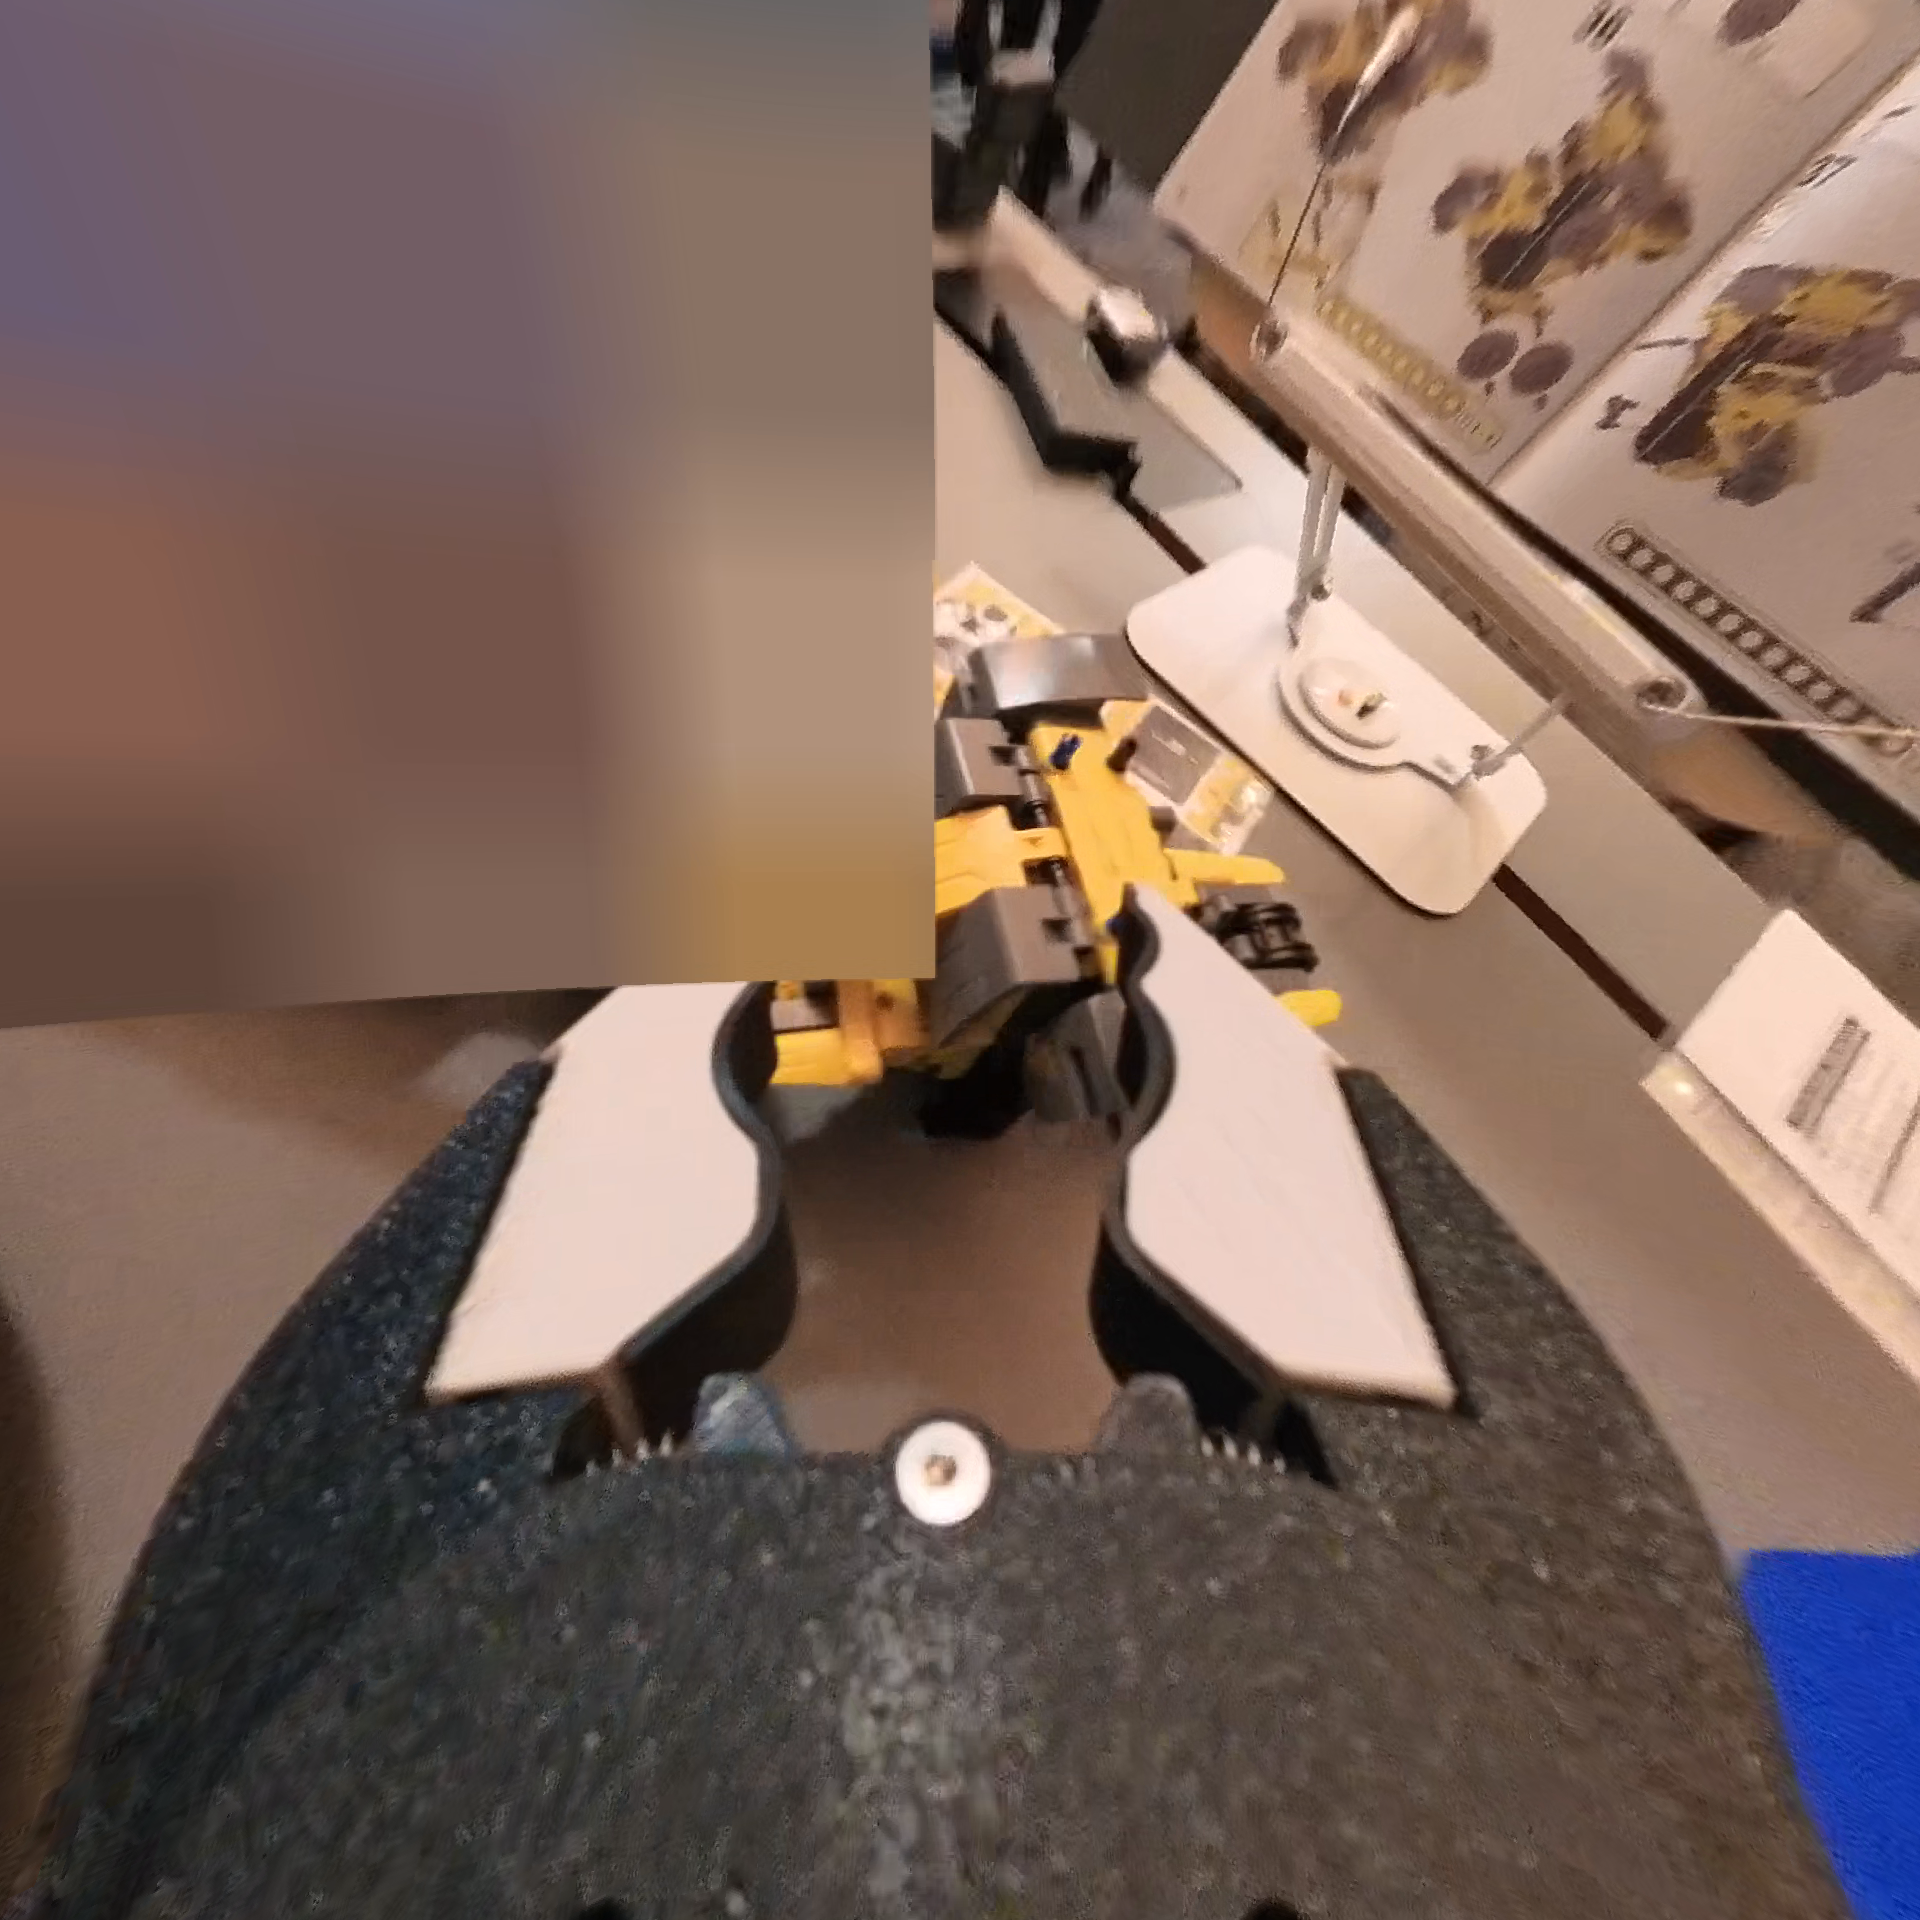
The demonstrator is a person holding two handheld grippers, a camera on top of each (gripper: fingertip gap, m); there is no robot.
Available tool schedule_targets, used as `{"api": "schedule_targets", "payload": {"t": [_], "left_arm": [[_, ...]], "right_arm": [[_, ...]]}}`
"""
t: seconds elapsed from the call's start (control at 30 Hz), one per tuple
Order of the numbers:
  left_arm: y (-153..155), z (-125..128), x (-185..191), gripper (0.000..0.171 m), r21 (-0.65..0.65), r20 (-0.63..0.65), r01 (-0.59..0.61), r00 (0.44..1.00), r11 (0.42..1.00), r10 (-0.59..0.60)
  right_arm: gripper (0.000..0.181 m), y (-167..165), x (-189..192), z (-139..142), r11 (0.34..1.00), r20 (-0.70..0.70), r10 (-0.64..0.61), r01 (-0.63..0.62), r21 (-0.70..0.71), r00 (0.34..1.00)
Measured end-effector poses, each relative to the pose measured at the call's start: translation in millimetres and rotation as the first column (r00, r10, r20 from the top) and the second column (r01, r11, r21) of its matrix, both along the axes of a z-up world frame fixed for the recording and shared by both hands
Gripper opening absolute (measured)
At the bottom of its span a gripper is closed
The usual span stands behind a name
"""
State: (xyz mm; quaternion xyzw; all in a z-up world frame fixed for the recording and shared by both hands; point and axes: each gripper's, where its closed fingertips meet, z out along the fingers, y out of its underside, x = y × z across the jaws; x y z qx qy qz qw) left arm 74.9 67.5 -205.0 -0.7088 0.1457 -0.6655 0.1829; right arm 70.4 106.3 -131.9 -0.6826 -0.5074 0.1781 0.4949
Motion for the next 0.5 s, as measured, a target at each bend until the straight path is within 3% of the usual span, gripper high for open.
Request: {"api": "schedule_targets", "payload": {"t": [0.17,0.33,0.5], "left_arm": [[2.8,-1.1,-3.3,0.038,0.029,-0.024,-0.003,1.000,1.000,0.003],[-0.6,-1.4,-1.8,0.041,0.031,-0.029,0.029,0.999,0.999,-0.028],[5.8,-3.6,-11.9,0.043,0.113,-0.099,0.018,0.995,0.993,-0.007]], "right_arm": [[0.056,-28.1,14.4,-19.0,0.997,-0.237,0.007,-0.025,-0.076,0.971],[0.056,-34.7,13.5,-55.7,0.995,-0.182,-0.012,-0.005,-0.095,0.983],[0.055,-32.2,5.2,-67.0,0.999,-0.123,0.023,-0.027,-0.025,0.992]]}}
